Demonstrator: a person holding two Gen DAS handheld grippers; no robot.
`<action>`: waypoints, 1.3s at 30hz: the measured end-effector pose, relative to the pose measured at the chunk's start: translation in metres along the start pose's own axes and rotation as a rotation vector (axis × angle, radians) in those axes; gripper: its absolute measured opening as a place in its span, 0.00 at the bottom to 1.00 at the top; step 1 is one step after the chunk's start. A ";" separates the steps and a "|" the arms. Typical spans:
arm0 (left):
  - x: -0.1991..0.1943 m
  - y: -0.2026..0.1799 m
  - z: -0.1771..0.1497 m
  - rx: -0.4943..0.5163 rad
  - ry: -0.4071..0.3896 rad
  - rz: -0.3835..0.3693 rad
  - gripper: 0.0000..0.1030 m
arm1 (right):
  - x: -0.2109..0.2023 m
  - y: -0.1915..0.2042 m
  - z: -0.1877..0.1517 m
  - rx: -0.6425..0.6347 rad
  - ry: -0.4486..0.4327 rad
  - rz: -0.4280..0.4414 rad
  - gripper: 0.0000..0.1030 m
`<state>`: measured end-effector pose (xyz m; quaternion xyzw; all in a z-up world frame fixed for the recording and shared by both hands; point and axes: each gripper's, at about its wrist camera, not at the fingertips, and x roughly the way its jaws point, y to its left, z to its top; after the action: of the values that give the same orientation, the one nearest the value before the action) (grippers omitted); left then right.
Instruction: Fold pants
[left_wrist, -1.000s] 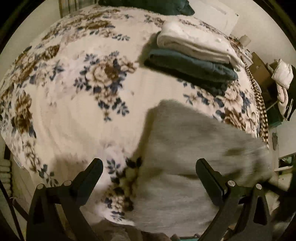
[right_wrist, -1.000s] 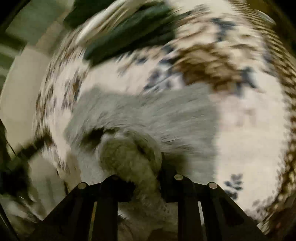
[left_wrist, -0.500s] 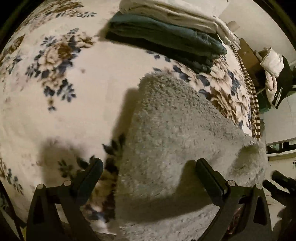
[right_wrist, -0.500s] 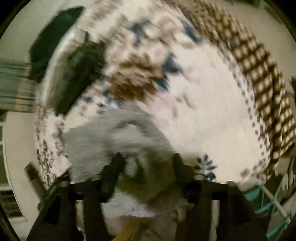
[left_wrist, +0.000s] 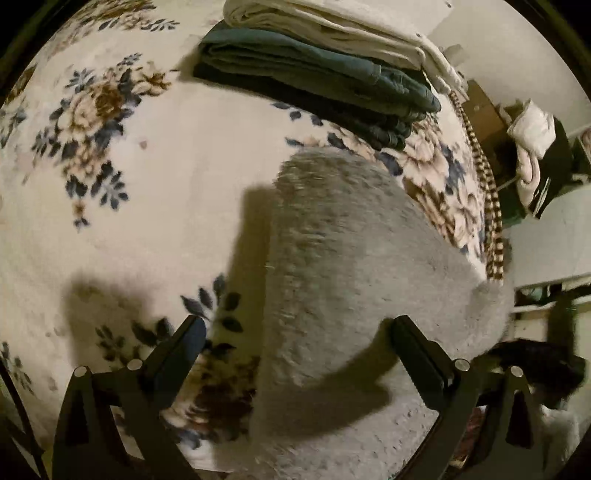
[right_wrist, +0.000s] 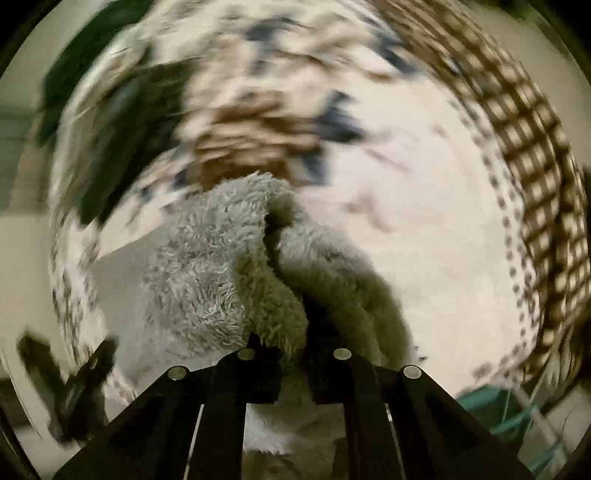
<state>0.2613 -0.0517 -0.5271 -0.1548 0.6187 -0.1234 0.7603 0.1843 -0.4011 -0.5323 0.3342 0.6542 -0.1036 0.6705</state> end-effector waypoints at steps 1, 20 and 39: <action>0.000 -0.001 0.000 -0.004 0.002 -0.002 1.00 | 0.010 -0.008 0.006 0.040 0.052 -0.001 0.25; -0.003 -0.013 0.021 0.058 -0.005 -0.009 1.00 | 0.032 -0.065 -0.066 0.302 0.213 0.224 0.79; 0.005 -0.032 0.045 0.145 -0.039 0.063 1.00 | 0.003 0.078 0.062 -0.405 -0.054 -0.045 0.15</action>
<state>0.3060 -0.0792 -0.5108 -0.0822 0.5976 -0.1410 0.7850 0.2802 -0.3773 -0.5158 0.1748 0.6507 0.0060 0.7390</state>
